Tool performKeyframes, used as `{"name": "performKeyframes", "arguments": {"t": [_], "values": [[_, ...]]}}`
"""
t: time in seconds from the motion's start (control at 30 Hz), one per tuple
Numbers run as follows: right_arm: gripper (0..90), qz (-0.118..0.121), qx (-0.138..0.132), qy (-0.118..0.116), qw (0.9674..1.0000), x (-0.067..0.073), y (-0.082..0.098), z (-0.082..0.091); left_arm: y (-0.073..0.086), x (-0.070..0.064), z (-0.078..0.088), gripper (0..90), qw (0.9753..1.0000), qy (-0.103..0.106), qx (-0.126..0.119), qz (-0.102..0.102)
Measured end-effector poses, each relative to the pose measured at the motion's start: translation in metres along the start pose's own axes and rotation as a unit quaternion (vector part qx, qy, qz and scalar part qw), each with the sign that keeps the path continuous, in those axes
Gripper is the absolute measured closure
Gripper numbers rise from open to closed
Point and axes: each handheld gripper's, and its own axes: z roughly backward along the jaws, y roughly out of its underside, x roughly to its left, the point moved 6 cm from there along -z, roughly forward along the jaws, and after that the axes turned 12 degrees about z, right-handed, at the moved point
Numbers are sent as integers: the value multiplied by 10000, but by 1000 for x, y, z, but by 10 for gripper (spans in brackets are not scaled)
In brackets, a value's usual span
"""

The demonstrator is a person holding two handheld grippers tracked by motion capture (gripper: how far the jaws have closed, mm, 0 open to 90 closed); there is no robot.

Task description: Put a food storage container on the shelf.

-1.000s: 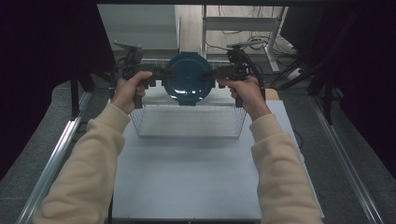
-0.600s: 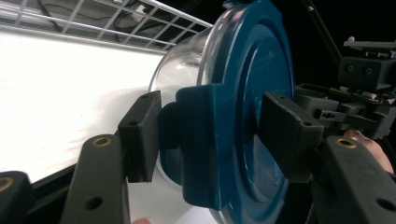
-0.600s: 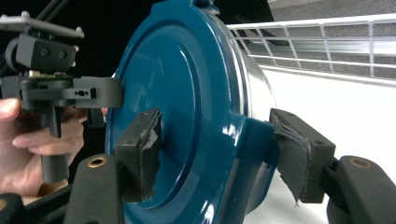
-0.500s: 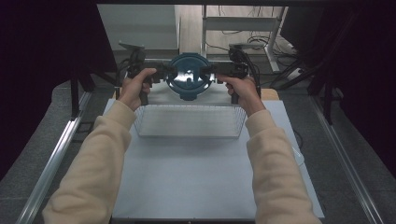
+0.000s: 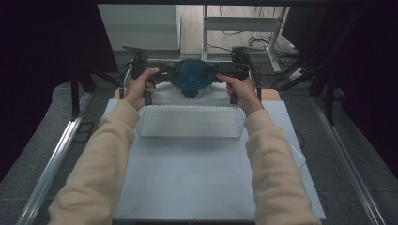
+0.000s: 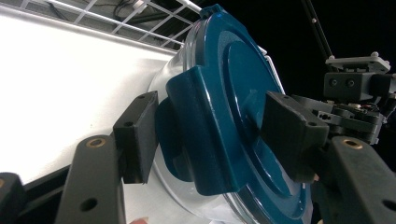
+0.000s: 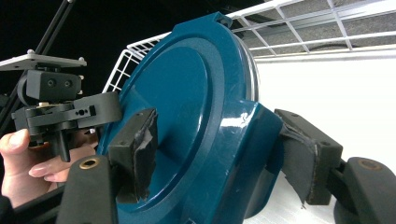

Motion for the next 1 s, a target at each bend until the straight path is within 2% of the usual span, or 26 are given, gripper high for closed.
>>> {"name": "performKeyframes", "arguments": {"t": [0.23, 0.27, 0.3, 0.33, 0.37, 0.4, 0.43, 0.47, 0.5, 0.53, 0.6, 0.63, 0.7, 0.73, 0.77, 0.8, 0.83, 0.87, 0.9, 0.93, 1.0], "values": [[285, 36, -7, 120, 9999, 2, 1, 0, 1, 0, 0, 372, 10000, 17, -50, -76], [237, 127, -34, 199, 9997, 4, 1, -1, 1, -1, 1, 372, 9997, -74, -158, -174], [173, 255, -155, 311, 9991, 10, -1, 2, 1, -2, 2, 333, 9992, -158, -244, -258], [146, 347, -200, 368, 9985, 12, -1, 4, 0, -5, 7, 311, 9978, -275, -420, -428], [120, 449, -232, 450, 9977, 15, -2, 7, 0, -5, 7, 292, 9978, -275, -420, -428], [120, 449, -232, 450, 9977, 15, -2, 7, 1, -7, 10, 292, 9972, -305, -475, -495], [104, 575, -270, 581, 9963, 17, -1, 10, 2, -10, 16, 277, 9961, -333, -541, -606], [70, 852, -328, 835, 9923, 23, 0, 17, 5, -13, 25, 266, 9937, -452, -615, -821], [66, 964, -348, 948, 9902, 25, 0, 22, 5, -13, 25, 264, 9937, -452, -615, -821], [66, 1068, -385, 1032, 9882, 28, 2, 27, 12, -19, 35, 264, 9888, -612, -674, -1179], [67, 1266, -414, 1045, 9856, 34, 6, 36, 22, -25, 45, 263, 9841, -670, -735, -1473], [67, 1266, -414, 1045, 9856, 34, 6, 36, 22, -25, 45, 263, 9841, -670, -735, -1473], [72, 1526, -476, 1020, 9819, 42, 14, 48, 36, -29, 56, 263, 9780, -774, -732, -1792], [80, 1707, -475, 1029, 9788, 47, 21, 56, 48, -31, 63, 266, 9735, -863, -743, -1982], [80, 1707, -475, 1029, 9788, 47, 21, 56, 48, -31, 63, 268, 9735, -863, -743, -1982], [89, 1802, -474, 1064, 9767, 49, 26, 60, 58, -31, 68, 268, 9723, -819, -707, -2071], [107, 1983, -467, 1098, 9729, 54, 38, 69, 71, -31, 73, 269, 9703, -780, -656, -2193], [111, 2069, -449, 1109, 9710, 56, 44, 73, 78, -30, 76, 269, 9691, -785, -626, -2254], [111, 2069, -449, 1109, 9710, 56, 44, 73, 78, -30, 76, 270, 9691, -785, -626, -2254], [125, 2185, -430, 1101, 9686, 59, 59, 81, 88, -28, 78, 273, 9677, -807, -584, -2316], [133, 2197, -432, 1076, 9686, 60, 64, 83, 101, -24, 80, 276, 9665, -829, -529, -2371]]}}
